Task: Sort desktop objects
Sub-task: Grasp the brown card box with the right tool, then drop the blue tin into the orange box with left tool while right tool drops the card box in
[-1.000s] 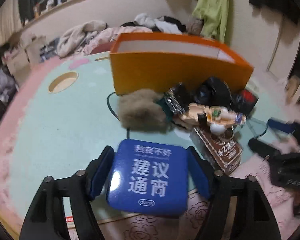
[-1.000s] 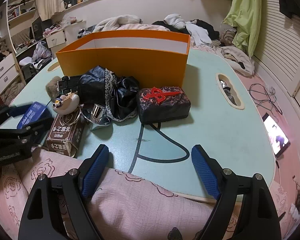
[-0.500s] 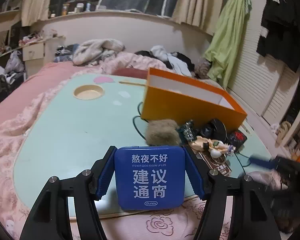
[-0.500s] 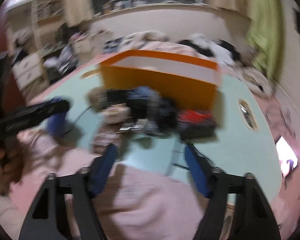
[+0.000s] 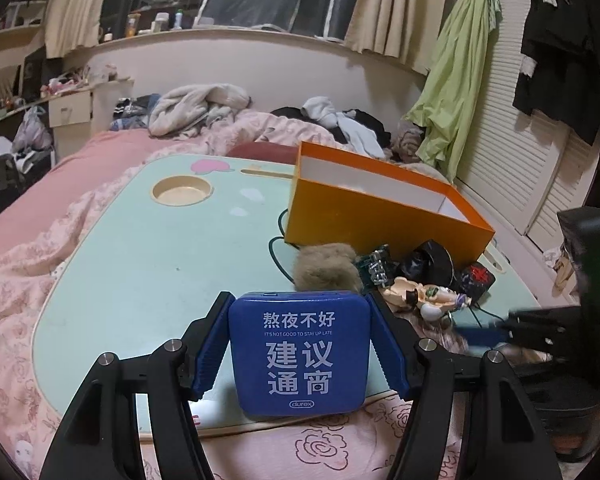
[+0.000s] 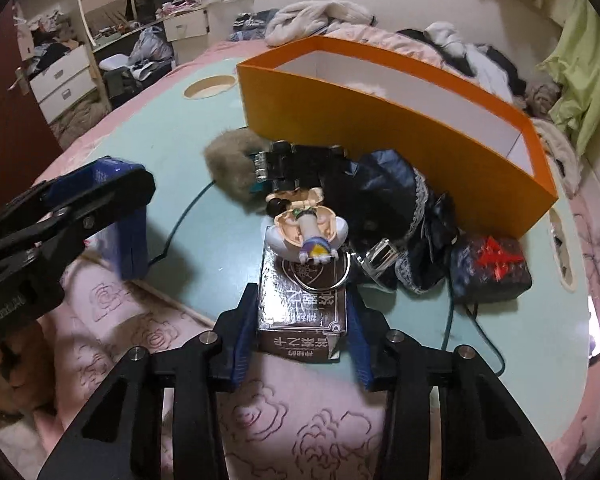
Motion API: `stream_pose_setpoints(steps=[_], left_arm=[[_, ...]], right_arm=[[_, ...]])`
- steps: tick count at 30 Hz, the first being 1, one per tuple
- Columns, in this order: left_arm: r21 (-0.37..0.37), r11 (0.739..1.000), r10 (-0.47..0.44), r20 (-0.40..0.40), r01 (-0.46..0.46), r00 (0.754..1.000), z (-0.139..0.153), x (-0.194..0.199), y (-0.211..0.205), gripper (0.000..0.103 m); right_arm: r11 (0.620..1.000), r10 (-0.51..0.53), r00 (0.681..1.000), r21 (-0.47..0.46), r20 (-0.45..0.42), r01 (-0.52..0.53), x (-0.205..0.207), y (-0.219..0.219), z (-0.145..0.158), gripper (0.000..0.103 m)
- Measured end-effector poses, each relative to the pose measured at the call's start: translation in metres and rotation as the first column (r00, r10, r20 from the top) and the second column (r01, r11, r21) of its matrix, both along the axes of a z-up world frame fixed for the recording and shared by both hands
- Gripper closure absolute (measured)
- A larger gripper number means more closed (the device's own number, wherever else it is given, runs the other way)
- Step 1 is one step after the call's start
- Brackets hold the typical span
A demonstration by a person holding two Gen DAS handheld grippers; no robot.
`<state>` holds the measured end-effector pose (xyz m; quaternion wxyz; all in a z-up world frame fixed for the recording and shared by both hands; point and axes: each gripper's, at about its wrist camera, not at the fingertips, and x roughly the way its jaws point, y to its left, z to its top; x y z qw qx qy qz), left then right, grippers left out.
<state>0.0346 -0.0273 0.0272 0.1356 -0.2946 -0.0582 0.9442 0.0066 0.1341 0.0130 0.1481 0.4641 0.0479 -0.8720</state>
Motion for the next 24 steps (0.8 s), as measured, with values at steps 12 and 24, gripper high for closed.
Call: stream_pose_setpoints(steps=[12, 24], left_arm=[[0.013, 1.0, -0.005, -0.005, 0.005, 1.0, 0.002, -0.001, -0.003, 0.038], [-0.025, 0.997, -0.069, -0.103, 0.067, 0.992, 0.086, -0.088, 0.046, 0.038]], right_arm=[[0.739, 0.064, 0.986, -0.671, 0.151, 0.055, 0.012, 0.083, 0.019, 0.061], [0.941, -0.228, 0.954, -0.296, -0.194, 0.164, -0.051, 0.081, 0.075, 0.061]])
